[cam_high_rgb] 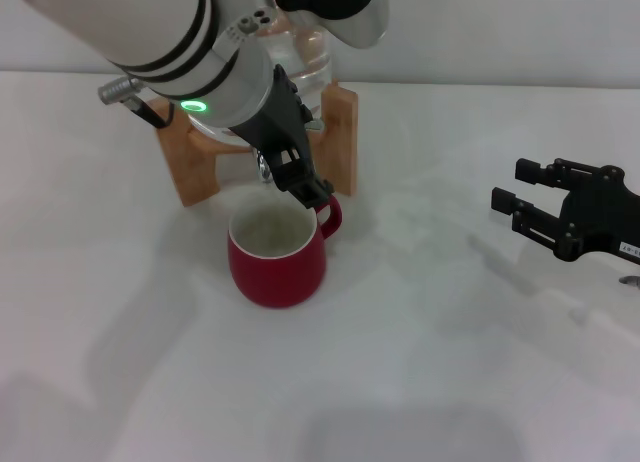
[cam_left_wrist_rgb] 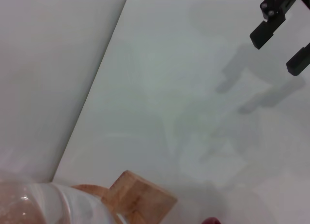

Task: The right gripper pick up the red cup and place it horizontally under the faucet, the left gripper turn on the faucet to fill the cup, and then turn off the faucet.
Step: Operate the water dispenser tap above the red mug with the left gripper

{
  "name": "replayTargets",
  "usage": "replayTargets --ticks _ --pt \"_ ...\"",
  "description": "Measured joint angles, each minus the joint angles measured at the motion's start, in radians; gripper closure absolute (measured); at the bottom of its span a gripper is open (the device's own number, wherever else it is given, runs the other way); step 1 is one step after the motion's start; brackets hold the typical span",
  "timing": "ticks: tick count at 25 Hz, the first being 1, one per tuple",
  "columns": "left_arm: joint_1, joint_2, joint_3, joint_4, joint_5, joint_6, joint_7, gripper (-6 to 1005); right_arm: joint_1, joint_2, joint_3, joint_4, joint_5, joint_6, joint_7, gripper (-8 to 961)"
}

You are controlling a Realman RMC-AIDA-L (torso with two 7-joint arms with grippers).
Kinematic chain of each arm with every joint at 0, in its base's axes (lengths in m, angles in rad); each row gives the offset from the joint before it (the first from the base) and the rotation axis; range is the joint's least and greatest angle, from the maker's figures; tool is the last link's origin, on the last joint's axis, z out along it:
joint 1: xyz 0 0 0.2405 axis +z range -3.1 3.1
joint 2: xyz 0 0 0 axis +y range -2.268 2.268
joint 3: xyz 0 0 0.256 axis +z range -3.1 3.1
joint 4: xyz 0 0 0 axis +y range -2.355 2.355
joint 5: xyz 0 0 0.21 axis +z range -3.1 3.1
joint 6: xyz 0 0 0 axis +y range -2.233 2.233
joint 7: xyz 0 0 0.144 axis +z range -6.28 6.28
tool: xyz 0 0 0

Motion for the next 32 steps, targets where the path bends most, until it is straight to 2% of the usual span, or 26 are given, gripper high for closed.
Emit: replayTargets --ticks 17,32 --pt "0.009 -0.003 0.067 0.074 0.005 -0.002 -0.02 157 -0.011 0.0 0.006 0.0 0.0 0.003 -0.001 498" --pt "0.035 -0.002 0.08 0.046 0.029 -0.013 -0.033 158 -0.011 0.001 0.012 0.0 0.0 0.003 -0.002 498"
